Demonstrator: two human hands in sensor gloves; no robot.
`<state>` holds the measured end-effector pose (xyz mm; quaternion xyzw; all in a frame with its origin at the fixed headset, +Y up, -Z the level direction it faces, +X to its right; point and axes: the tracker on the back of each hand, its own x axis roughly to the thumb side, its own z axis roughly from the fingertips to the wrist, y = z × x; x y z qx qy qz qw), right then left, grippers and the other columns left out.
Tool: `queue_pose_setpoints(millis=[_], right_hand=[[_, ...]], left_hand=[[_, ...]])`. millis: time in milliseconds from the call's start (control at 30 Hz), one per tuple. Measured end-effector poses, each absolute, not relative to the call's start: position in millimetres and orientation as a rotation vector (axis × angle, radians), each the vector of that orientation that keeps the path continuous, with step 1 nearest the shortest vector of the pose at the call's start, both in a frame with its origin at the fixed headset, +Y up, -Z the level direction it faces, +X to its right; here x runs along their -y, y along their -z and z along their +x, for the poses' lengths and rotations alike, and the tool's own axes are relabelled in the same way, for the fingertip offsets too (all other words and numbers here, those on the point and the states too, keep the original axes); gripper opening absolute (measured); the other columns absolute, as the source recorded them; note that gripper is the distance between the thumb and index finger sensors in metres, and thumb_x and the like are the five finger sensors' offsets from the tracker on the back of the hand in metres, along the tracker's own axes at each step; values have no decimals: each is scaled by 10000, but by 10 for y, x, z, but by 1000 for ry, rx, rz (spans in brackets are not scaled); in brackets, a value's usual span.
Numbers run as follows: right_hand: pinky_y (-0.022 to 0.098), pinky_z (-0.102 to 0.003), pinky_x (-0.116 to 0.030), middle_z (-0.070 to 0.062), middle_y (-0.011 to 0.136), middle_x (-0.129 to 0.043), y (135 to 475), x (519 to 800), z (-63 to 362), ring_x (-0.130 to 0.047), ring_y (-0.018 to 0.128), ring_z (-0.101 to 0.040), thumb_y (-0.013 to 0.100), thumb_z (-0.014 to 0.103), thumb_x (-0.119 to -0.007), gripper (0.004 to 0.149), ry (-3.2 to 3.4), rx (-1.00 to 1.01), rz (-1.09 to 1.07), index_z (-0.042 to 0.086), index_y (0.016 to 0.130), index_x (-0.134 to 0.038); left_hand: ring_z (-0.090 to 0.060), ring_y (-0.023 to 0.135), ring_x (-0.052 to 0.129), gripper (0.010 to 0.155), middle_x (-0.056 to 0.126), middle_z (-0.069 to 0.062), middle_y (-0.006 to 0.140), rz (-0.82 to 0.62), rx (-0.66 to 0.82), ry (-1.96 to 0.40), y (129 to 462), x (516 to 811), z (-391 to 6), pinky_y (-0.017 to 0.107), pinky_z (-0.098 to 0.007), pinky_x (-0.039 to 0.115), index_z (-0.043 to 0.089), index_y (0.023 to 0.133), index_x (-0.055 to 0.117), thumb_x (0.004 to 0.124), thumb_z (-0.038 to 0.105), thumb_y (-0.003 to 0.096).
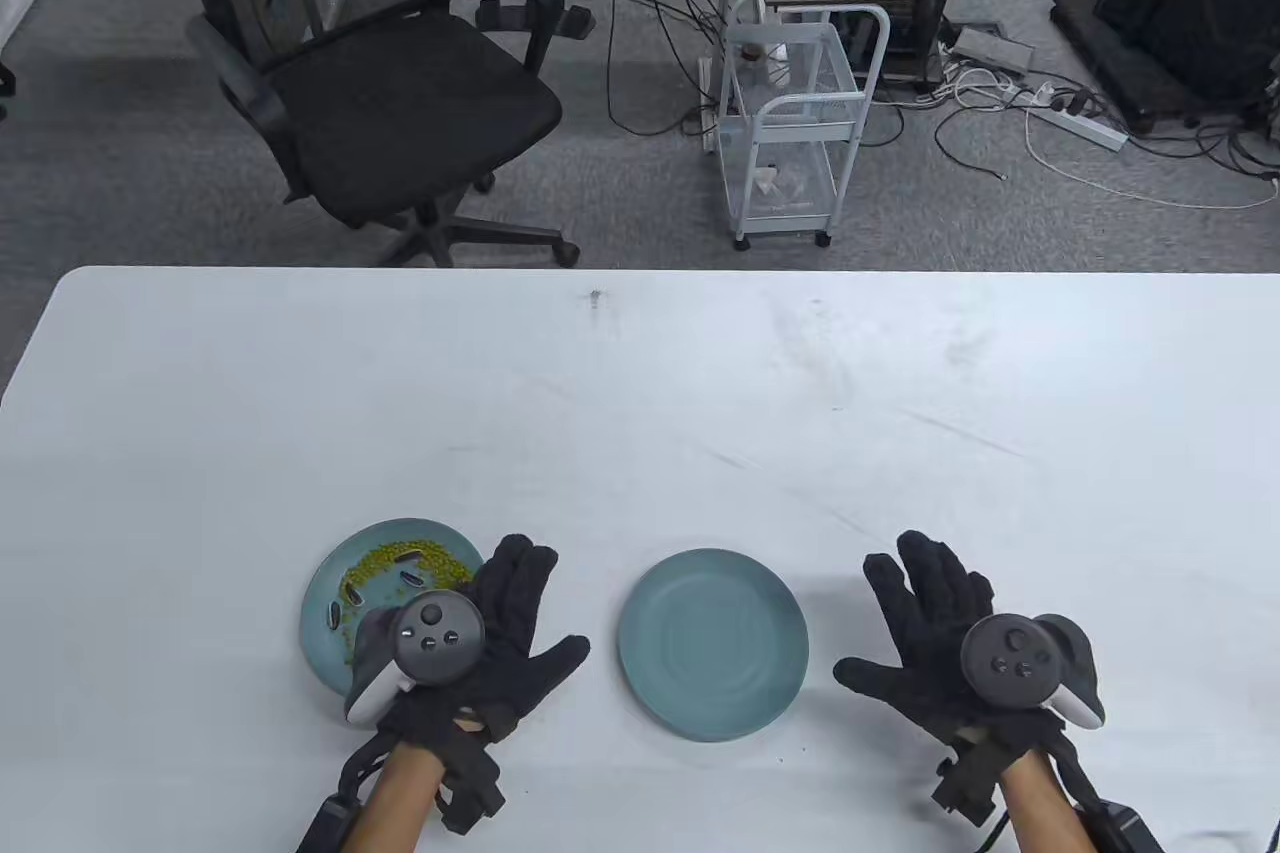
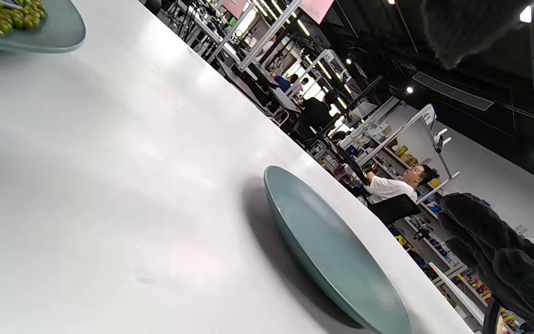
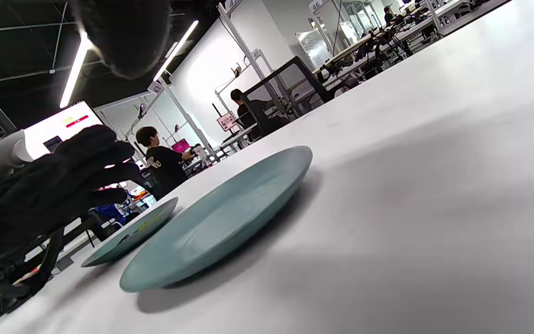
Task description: Pick sunflower seeds with hand pinch into plate
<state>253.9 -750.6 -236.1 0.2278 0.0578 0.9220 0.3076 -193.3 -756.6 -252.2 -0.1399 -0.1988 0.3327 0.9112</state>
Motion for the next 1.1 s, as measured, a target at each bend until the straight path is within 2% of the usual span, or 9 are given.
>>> queue_pose_setpoints(millis=[533,667,833,1033,1100], right_hand=[[555,-803,-31,-310,1103,51,2341,7502,2508,38,959,-609,571,537,-811,966,-2417,-123,629,37,1131,-203],[556,-802,-28,-313,1104,50,2359,7503,2503,39,959,-610,571,531,-817,966,-2393,-109,640,34,1132,-209],[557,-801,-24,-315,1105,45,2358,7521,2477,38,959,-610,572,525,-820,964,-2367,-131,660,29,1132,-212],[559,-798,-30,-320,1100,48,2339,7524,2448,39,956,-612,578,527,-812,964,-2383,-134,687,25,1130,-202],[561,-798,-35,-320,1101,43,2331,7515,2456,35,957,-611,574,528,-813,964,-2375,-116,679,25,1130,-206]], left_hand=[[-294,1145,167,834,-18,44,1215,-299,359,-743,2614,7645,-2041,750,-647,135,440,1085,58,652,704,562],[-295,1148,184,837,3,44,1222,-207,309,-757,2648,7539,-2198,752,-652,138,441,1088,85,671,709,555],[-305,1150,213,862,30,41,1230,-107,176,-744,2663,7453,-2471,745,-676,158,440,1091,96,696,727,542],[-363,1136,285,933,59,6,1233,70,-128,-701,2611,7355,-3016,705,-737,270,441,1079,47,692,805,511],[-383,1112,384,918,138,-21,1238,115,-264,-710,2566,7360,-3181,694,-733,345,422,1087,87,690,806,511]])
